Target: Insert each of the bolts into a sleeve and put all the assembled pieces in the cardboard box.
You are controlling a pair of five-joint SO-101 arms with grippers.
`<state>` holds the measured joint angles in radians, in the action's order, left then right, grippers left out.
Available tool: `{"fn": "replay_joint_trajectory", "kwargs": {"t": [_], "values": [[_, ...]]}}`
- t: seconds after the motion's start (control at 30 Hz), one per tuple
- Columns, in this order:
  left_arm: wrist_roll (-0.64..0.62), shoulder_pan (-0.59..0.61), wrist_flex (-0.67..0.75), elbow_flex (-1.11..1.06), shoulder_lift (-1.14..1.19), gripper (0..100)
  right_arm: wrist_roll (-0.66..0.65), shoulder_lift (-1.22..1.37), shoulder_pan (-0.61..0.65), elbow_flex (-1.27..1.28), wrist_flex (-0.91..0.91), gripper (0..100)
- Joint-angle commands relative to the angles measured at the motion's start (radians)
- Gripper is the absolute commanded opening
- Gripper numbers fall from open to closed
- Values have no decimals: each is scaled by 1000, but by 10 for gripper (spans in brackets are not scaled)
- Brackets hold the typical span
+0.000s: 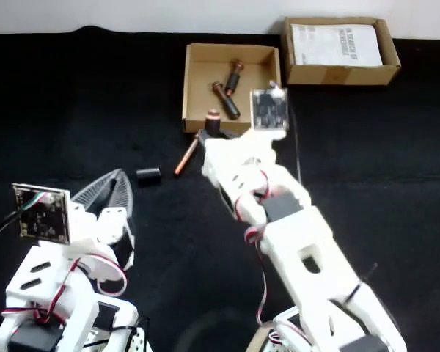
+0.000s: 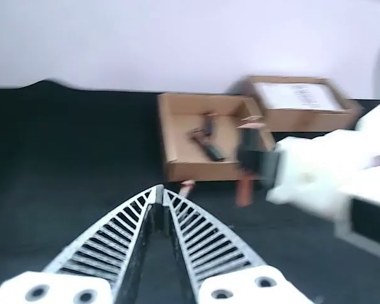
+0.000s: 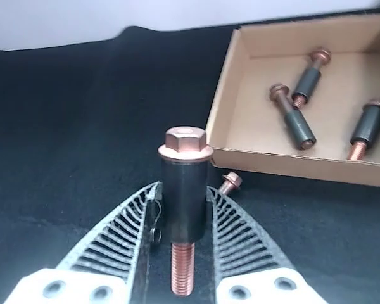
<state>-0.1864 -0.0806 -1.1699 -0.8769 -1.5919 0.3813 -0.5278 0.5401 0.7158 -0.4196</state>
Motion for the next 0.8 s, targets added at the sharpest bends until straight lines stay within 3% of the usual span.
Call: {"fn": "replay_joint_trajectory", "kwargs": {"t": [0.0, 0.37, 0.77], "values": [[9, 119, 2, -64, -10, 10, 29, 94, -22, -245, -108, 6], [0, 274, 15, -375, -12, 10, 21, 489, -82, -768, -366, 6], [0, 375, 287, -694, -12, 10, -31, 969, -82, -1349, -562, 6]]}}
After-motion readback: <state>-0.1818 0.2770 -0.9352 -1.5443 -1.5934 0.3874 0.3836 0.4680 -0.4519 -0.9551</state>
